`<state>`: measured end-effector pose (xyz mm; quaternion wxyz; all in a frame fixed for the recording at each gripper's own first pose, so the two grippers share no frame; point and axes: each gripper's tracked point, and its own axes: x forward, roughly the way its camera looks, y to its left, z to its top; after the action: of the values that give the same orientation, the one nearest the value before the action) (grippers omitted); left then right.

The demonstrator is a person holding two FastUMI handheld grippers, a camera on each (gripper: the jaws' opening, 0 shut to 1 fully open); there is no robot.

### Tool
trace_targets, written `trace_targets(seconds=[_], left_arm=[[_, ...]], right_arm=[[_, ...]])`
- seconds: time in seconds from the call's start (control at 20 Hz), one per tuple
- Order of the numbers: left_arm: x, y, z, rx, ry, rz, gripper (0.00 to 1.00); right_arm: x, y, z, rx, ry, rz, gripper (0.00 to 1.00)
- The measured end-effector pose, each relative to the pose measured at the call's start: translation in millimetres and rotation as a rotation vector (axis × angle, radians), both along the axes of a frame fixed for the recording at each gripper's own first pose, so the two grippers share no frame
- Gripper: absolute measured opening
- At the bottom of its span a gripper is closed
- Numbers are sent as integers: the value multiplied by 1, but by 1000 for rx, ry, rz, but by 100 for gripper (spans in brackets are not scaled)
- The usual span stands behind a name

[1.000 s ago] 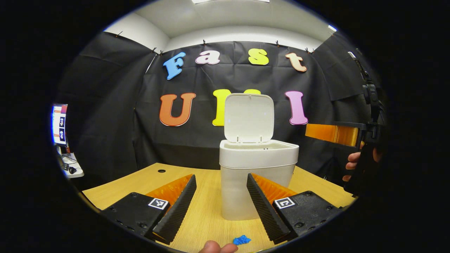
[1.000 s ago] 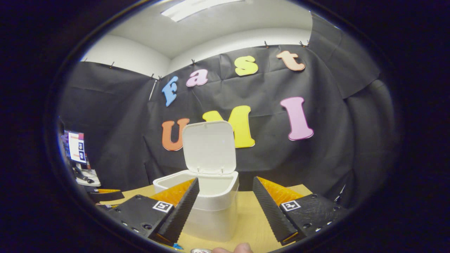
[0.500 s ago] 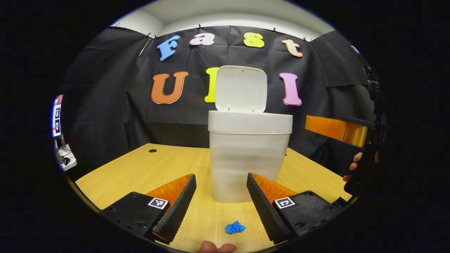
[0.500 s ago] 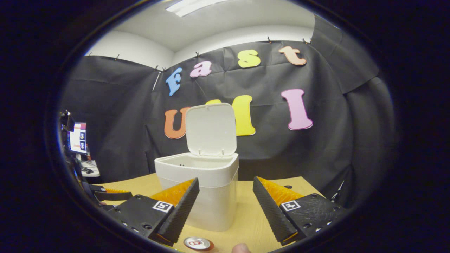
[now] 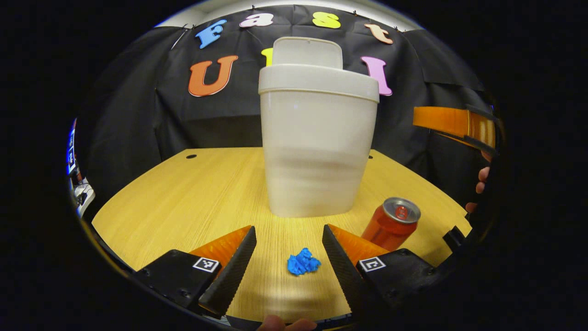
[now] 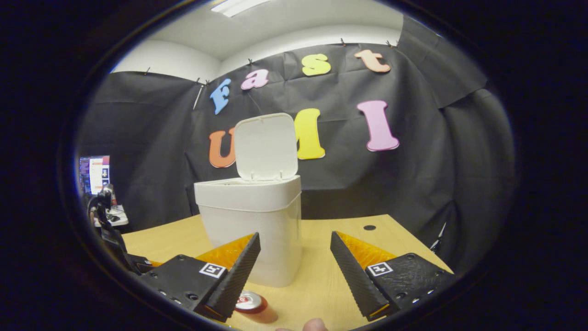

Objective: Press the lid of the desktop garbage bin to open it, pick up the crumpled paper on the desktop and throw it into the bin, then pick up the pop can on the desktop and drop it into the bin, and finally close the garbage bin lid.

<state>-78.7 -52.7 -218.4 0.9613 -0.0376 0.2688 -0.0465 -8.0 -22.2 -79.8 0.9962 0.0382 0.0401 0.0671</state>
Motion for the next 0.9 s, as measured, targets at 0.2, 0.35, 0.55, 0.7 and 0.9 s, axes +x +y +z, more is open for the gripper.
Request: trace_targets(seconds=[0.2, 0.35, 0.55, 0.7, 0.9], left_arm=[[-9, -4, -31, -12, 87, 1, 95], [-10, -4, -46, -19, 130, 2, 95], [-11, 0, -53, -10, 152, 5, 88], [-10, 4, -53, -7, 152, 0, 76], [-8, 12, -57, -6, 143, -2, 63]], right_arm=[[-4, -5, -25, -8, 43, -12, 95], [-6, -7, -32, -4, 43, -23, 95], [-6, -7, -40, -20, 48, -20, 95], [-8, -6, -43, -22, 49, -19, 95], [-9, -9, -48, -18, 58, -33, 95]])
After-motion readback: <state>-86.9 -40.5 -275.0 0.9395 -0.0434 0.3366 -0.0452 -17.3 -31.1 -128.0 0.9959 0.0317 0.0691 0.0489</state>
